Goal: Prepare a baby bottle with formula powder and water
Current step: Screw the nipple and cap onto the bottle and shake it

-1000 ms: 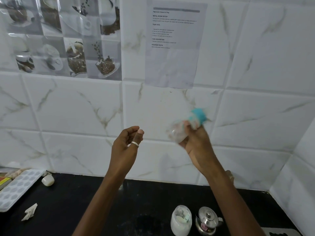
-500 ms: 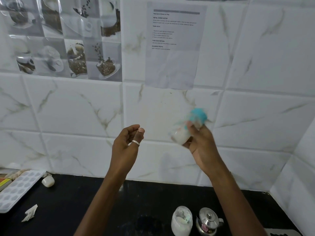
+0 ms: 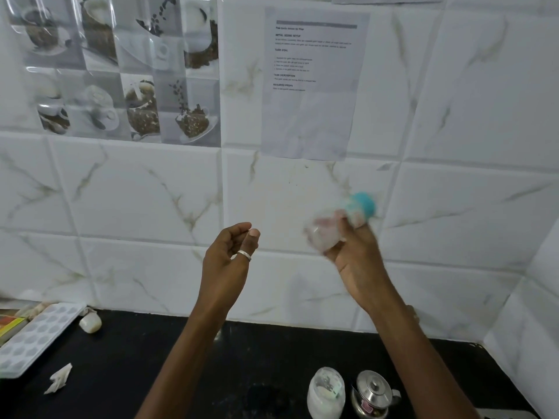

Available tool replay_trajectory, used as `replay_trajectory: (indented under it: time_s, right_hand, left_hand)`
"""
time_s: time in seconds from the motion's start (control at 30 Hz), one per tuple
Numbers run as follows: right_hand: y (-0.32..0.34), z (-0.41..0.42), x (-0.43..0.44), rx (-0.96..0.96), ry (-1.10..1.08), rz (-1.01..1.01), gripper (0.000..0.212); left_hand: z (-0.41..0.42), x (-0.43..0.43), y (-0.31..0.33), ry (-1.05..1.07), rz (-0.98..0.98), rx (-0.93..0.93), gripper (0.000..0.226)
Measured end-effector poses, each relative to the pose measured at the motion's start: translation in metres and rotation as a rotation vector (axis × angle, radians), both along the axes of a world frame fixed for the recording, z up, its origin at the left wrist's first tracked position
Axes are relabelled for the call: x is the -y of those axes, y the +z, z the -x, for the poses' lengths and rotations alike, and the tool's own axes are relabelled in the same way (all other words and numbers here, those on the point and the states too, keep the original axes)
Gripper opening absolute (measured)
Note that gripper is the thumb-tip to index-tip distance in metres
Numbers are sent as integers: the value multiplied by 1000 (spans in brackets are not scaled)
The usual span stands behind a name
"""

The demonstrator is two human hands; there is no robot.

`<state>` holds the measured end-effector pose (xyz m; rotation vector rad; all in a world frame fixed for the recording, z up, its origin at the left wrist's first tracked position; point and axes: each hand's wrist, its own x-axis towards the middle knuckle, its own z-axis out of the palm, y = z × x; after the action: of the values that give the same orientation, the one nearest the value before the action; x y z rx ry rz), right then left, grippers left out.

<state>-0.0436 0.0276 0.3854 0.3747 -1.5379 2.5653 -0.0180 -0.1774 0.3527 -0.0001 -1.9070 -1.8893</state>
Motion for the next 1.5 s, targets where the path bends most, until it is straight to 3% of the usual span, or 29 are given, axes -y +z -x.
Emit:
replay_trajectory:
  time_s: [0.07, 0.1, 0.23, 0.27, 0.4, 0.47, 0.53, 0.57, 0.73, 0.9, 1.03, 1.07, 1.2, 1.27, 1.33, 1.4, 1.5]
  right_hand:
    - [-6, -7, 3, 0, 117, -274, 59]
    - [-6, -6, 1, -11, 129, -290, 59]
    - [3, 4, -8, -49, 21, 183, 58]
    - [2, 5, -7, -50, 0, 189, 64]
    - [-9, -2, 0, -21, 60, -169, 93]
    - [-6, 1, -7, -54, 55, -33, 90]
    - [-1, 5, -14, -46, 15, 222, 72]
    - [1, 6, -13, -44, -12, 257, 66]
    - [-5, -4, -1, -17, 82, -221, 97]
    - [7, 3, -6, -49, 24, 218, 64]
    - [-1, -3, 4, -16, 89, -212, 90]
    - [-1, -4, 2, -28, 101, -218, 93]
    - [5, 4, -6, -40, 44, 200, 65]
    - [0, 4, -2, -32, 10, 131, 73]
    - [-8, -1, 2, -6, 70, -131, 93]
    - [-9, -5, 1, -30, 118, -250, 93]
    - [-1, -1, -4, -42, 56, 92, 65]
  left_hand:
    - [0, -1, 1, 2, -1, 1, 25]
    - [0, -2, 1, 1, -1, 1, 25]
    - [-1, -1, 2, -8, -3, 1, 26]
    - [-2, 0, 2, -6, 0, 3, 26]
    - [-2, 0, 3, -3, 0, 7, 25]
    - [-2, 1, 4, -5, 2, 5, 25]
    - [-3, 1, 4, -7, 8, 2, 26]
    - [-3, 1, 4, -5, 10, 2, 26]
    - [-3, -2, 7, -7, 0, 0, 27]
    - [-5, 1, 7, -7, 5, -5, 27]
    - [-6, -1, 8, -5, 10, -9, 40]
    - [-6, -1, 8, -5, 11, -9, 42]
    - [-7, -1, 7, -9, 12, -5, 44]
    - [-7, -1, 6, -9, 13, 0, 40]
    - [-6, -2, 7, -6, 9, 1, 35]
    - [-5, -3, 7, -4, 10, 4, 36]
    - [-4, -2, 6, -10, 12, 0, 30]
